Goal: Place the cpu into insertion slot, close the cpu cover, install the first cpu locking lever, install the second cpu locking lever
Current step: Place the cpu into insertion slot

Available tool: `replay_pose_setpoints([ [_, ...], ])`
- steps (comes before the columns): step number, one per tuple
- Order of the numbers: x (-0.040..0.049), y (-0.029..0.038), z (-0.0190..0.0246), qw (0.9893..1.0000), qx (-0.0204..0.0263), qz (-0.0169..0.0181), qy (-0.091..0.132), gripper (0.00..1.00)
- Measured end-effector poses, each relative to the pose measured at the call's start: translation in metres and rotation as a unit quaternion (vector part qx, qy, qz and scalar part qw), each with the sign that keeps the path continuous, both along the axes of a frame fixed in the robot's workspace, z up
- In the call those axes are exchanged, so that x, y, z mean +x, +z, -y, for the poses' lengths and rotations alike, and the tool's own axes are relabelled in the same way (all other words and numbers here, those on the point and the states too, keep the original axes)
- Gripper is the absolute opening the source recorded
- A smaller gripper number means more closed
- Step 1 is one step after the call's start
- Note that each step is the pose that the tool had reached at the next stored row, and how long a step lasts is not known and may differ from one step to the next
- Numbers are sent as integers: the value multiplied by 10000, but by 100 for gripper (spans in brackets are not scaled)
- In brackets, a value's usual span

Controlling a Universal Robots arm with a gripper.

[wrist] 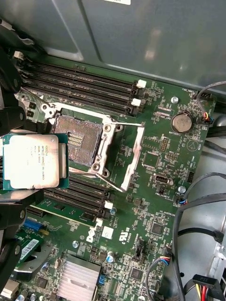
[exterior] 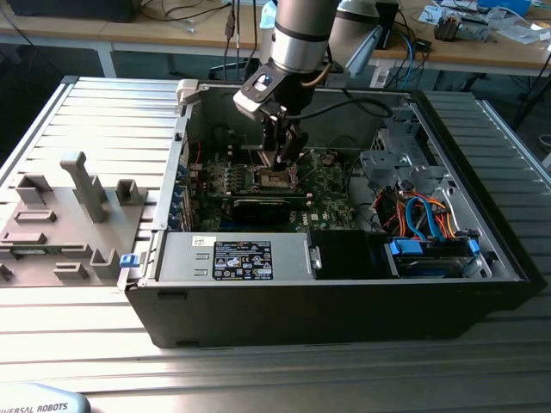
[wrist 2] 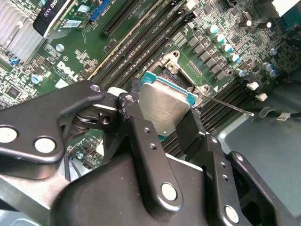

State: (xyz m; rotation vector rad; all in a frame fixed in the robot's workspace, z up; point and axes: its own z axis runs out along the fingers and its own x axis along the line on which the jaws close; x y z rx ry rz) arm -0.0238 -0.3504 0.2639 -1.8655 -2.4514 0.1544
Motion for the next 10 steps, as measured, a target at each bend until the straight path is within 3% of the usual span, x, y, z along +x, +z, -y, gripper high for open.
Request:
replay_pose_setpoints([
  [10,0,-12,0,10000,0,0,-42,55],
])
